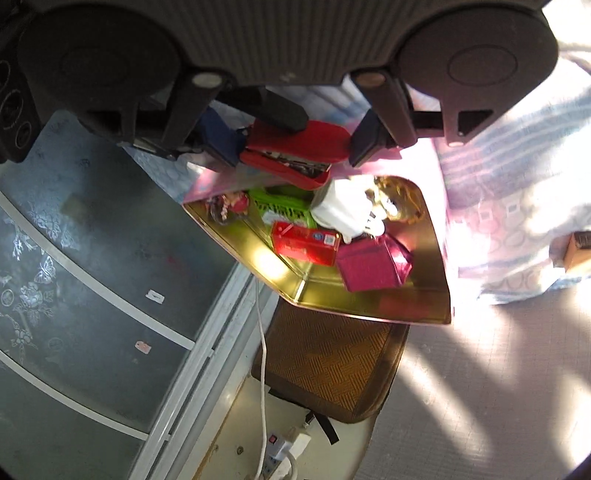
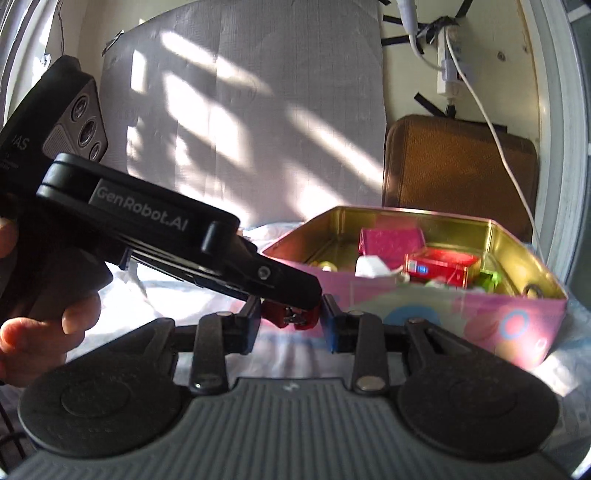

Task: Organize rigid objects
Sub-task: 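Carry the red stapler into the pink tin and open the right gripper, then withdraw the right tool from the pink tin toward the tan box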

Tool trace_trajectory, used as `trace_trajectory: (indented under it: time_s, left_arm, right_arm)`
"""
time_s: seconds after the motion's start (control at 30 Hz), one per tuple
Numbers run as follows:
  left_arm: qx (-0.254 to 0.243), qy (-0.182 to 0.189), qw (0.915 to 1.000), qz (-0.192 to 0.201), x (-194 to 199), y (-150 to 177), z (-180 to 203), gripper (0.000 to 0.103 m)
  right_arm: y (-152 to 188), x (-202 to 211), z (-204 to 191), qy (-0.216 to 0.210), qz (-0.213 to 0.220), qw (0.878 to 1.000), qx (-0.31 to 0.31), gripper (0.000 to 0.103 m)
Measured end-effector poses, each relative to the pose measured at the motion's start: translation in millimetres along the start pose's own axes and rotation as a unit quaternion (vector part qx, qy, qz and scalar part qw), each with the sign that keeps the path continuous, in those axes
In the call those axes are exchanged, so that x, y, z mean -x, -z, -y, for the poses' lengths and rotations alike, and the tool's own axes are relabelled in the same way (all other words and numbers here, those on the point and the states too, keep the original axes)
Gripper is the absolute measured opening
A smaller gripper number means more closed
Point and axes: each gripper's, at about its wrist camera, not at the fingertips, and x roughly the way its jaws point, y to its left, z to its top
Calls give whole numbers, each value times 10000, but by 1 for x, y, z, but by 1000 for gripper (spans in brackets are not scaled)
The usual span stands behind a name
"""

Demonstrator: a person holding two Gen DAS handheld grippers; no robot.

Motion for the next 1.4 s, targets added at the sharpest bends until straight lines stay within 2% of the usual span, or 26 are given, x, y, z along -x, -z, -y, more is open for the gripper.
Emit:
trace_trajectory:
  time_s: [0.13, 0.2, 0.3, 0.33, 0.4, 0.57, 0.63, 0.77, 0.87, 1.1, 1.4]
  left_arm:
    - [109, -206, 9997, 17, -30, -35, -21, 68]
    - [288, -320, 9990, -79, -50, -45, -34, 71]
    - [426, -797, 9959, -93, -71, -46, -44, 76]
    - [450, -799, 9958, -27, -70, -46, -45, 74]
    - [555, -733, 9956, 170, -58, -41, -46, 77]
    - [553, -835, 9935, 532, -24, -30, -42, 79]
    - [493, -1082, 9909, 624, -10, -23, -39, 81]
    - [229, -1960, 9783, 628, 15, -8, -34, 82]
    - [124, -2294, 9716, 568, 26, 6, -29, 83]
    - [-215, -2636, 9631, 507, 35, 31, -22, 92]
    - [-101, -3200, 9463, 457, 52, 46, -56, 96]
  right_arm:
    - [-18, -43, 15, 126, 97, 9996, -236, 37]
    - [-19, -65, 18, 356, 13, 9990, -270, 37]
    - [-13, -90, 23, 820, -272, 9958, -309, 38]
    - [-10, -90, 28, 870, -342, 9946, -448, 39]
    - [-7, -76, 34, 771, -210, 9941, -731, 40]
    - [0, -34, 33, 844, 120, 9921, -924, 41]
    - [3, -21, 32, 797, 208, 9910, -1060, 41]
    - [4, -5, 20, 642, 307, 9915, -1092, 41]
    - [5, -5, 9, 560, 331, 9920, -1079, 41]
    - [17, -7, -19, 301, -119, 9941, -1036, 41]
    - [20, -20, -51, 142, -451, 9960, -763, 41]
